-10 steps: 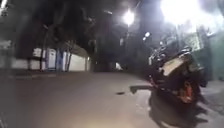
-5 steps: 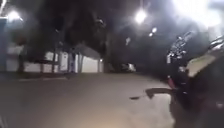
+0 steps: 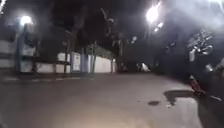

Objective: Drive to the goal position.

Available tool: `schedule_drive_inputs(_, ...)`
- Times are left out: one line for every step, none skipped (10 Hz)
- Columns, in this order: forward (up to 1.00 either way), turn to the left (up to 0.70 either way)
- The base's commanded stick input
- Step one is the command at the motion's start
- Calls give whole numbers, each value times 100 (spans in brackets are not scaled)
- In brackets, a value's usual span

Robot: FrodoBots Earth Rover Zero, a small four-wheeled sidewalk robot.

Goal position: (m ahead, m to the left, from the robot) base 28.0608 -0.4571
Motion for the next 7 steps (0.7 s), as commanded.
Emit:
schedule_drive_inputs(70,0)
schedule_drive_inputs(70,0)
schedule_drive_inputs(70,0)
schedule_drive_inputs(70,0)
schedule_drive_inputs(70,0)
schedule_drive_inputs(70,0)
schedule_drive_inputs(70,0)
